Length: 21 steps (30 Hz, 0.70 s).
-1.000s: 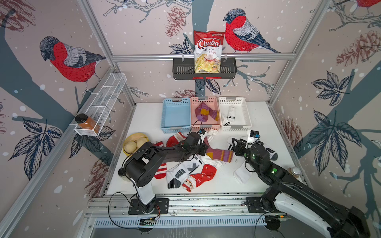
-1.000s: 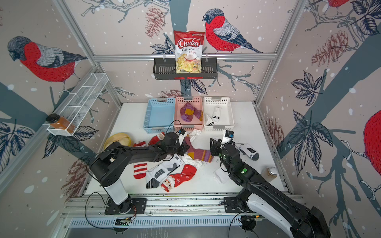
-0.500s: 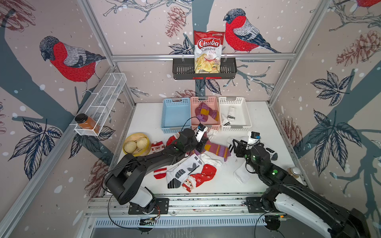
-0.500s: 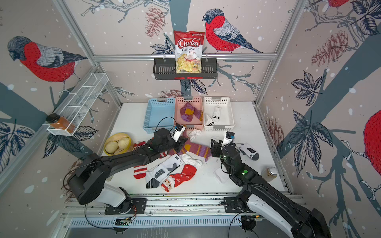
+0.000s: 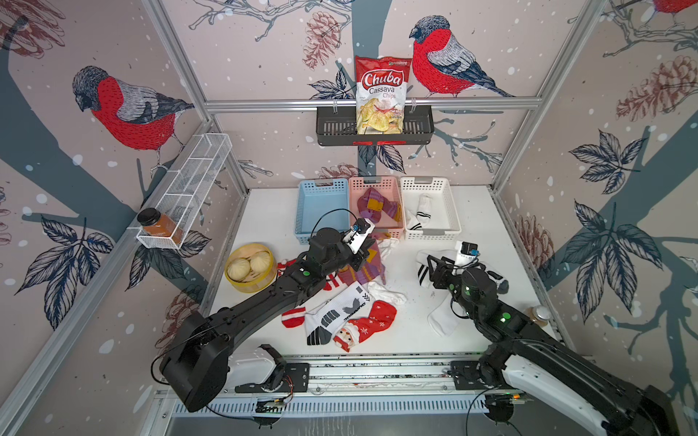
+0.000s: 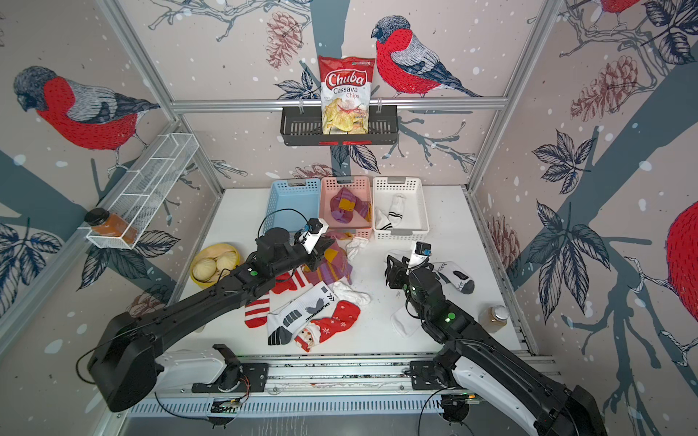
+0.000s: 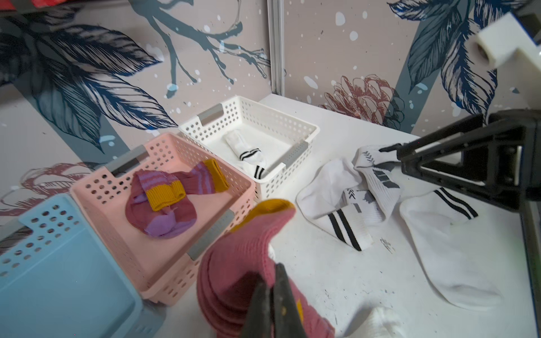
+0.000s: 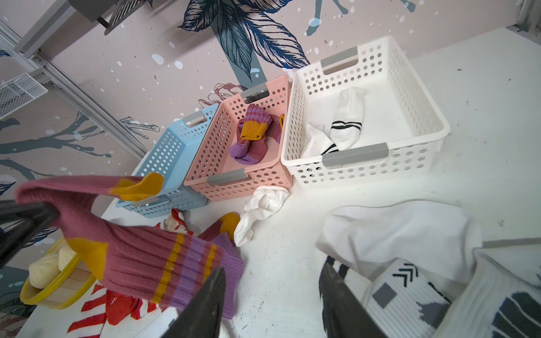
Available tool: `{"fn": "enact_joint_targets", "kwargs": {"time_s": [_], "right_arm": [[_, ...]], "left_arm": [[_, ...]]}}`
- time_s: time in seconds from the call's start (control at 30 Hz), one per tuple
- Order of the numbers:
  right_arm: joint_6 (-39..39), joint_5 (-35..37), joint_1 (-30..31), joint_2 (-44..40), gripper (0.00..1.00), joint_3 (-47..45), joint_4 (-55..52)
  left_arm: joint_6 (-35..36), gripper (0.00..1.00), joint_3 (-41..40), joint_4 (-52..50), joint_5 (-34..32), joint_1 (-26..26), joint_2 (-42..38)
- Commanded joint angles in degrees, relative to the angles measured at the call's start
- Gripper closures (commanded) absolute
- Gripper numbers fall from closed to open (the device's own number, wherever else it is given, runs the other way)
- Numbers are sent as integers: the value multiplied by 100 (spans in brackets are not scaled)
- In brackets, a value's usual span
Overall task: Sort the socks into the basket by color
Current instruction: Pick up the sock at the center of the board, then place the sock in the bin.
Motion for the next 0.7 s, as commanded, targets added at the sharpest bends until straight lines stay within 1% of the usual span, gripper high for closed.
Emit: {"fn": "enact_joint_targets", "kwargs": {"time_s": [0.0, 0.17, 0.47, 0.67], "right_arm": [[78, 5, -1, -21, 45, -28, 124], [81, -53, -6, -7, 45, -76, 190], [57, -147, -6, 9, 45, -55, 228], [50, -151, -1, 8, 45, -56, 243]], "left_arm": [[137, 100, 197, -166, -5, 92, -106], [91, 100, 506, -363, -255, 177, -118], [24, 100, 609, -146, -249, 195, -181], [-225, 100, 946, -76, -702, 235, 87]]}}
